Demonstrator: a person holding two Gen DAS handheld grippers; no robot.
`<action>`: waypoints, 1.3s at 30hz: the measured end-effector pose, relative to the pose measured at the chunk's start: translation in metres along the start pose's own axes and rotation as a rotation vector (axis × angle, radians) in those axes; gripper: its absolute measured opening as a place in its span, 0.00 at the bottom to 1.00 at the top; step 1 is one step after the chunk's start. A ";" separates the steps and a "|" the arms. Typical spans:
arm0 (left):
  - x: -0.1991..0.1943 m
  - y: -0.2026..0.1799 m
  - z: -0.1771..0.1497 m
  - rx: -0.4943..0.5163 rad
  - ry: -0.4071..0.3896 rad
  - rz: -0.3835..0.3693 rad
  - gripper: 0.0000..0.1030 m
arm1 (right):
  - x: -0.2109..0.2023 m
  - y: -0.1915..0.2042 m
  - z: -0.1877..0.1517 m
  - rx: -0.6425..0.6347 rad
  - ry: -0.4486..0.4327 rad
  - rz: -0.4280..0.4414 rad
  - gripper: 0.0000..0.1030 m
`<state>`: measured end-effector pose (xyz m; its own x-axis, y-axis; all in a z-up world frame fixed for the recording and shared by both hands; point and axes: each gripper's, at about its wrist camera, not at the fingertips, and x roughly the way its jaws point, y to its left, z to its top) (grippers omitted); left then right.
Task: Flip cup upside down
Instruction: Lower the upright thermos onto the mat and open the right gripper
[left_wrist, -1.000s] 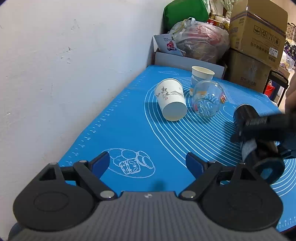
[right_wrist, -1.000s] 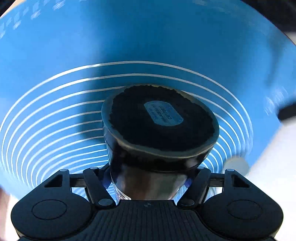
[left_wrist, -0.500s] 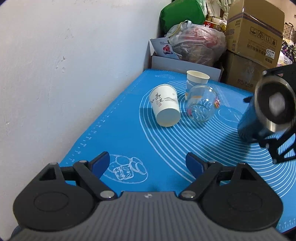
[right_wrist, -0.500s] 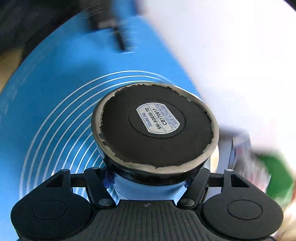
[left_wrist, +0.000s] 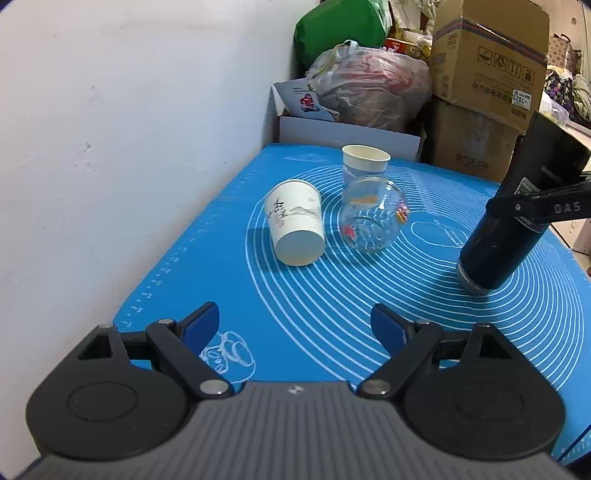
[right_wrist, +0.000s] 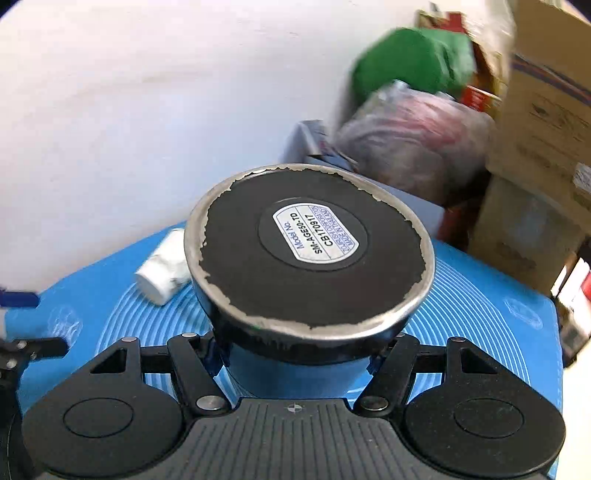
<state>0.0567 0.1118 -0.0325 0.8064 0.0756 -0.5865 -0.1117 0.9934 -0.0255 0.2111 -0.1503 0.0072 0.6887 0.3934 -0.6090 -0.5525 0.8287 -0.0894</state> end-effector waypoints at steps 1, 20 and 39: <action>0.001 -0.002 0.001 0.004 -0.002 0.001 0.86 | 0.003 0.001 0.000 -0.004 0.008 -0.012 0.64; 0.014 -0.019 0.004 0.035 0.027 0.012 0.86 | 0.002 0.002 -0.003 0.053 -0.057 -0.100 0.66; 0.005 -0.044 0.015 0.084 0.017 -0.017 0.86 | -0.043 -0.004 -0.020 0.161 -0.131 -0.161 1.00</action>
<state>0.0741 0.0694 -0.0217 0.7976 0.0578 -0.6004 -0.0482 0.9983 0.0321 0.1741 -0.1782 0.0181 0.8225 0.2910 -0.4886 -0.3563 0.9333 -0.0439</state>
